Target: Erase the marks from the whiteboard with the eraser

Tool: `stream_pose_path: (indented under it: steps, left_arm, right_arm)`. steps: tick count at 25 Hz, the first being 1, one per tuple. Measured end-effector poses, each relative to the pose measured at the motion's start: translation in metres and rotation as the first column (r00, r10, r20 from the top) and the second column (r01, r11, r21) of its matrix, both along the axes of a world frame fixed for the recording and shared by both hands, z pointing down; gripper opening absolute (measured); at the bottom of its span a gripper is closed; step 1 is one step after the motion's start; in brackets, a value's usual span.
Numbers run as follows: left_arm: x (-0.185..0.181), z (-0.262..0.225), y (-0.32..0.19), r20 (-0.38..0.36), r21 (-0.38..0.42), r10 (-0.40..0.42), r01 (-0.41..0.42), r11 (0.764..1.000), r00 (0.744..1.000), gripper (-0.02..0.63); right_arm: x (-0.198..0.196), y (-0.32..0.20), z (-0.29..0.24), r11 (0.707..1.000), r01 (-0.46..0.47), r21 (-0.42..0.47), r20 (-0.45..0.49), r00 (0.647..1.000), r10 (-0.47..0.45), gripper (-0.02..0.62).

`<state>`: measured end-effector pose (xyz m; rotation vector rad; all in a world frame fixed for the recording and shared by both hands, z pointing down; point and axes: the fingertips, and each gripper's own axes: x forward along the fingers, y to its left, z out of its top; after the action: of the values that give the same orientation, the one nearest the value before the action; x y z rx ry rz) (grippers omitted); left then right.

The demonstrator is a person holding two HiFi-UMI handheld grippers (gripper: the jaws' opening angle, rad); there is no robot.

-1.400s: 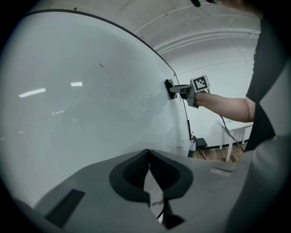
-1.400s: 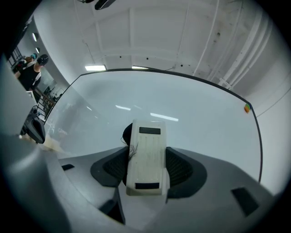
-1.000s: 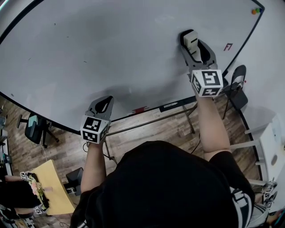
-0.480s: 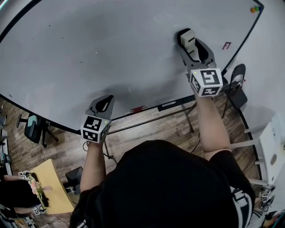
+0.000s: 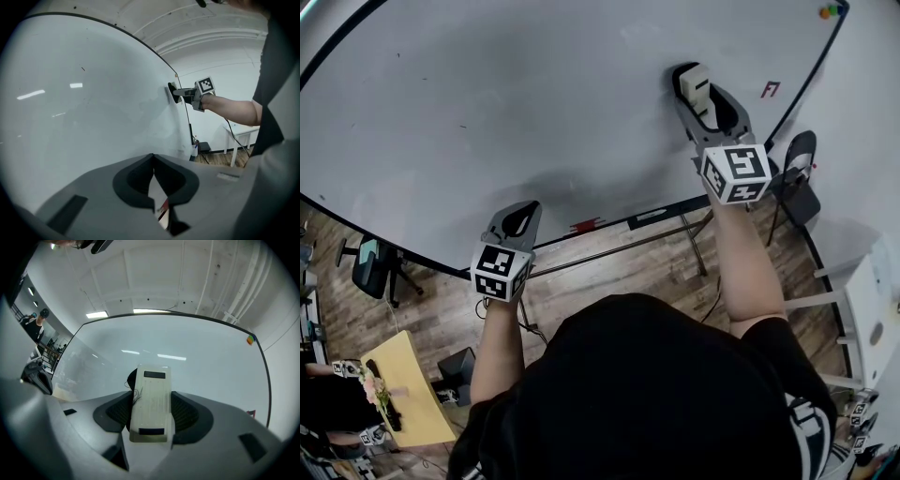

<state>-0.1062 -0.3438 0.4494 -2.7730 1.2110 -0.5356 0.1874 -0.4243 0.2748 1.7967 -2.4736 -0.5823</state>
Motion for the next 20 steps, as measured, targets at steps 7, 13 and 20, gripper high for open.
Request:
stream_pose_path:
  steps: [7,13,20]
  left_arm:
    - [0.017,0.002,0.016,0.017,0.001,0.015,-0.015,1.000,1.000,0.011]
    - [0.041,0.005,0.030,0.022,-0.007,0.046,-0.046,0.999,0.999,0.011]
    - [0.071,0.012,0.047,0.025,-0.024,0.086,-0.085,0.996,0.996,0.011]
  right_arm:
    - [0.008,0.022,0.010,1.000,0.016,-0.008,-0.002,1.000,-0.016,0.249]
    - [0.025,0.044,0.019,1.000,0.015,-0.027,0.010,1.000,-0.015,0.249]
    - [0.041,0.066,0.037,0.998,0.015,-0.062,0.016,1.000,-0.014,0.249]
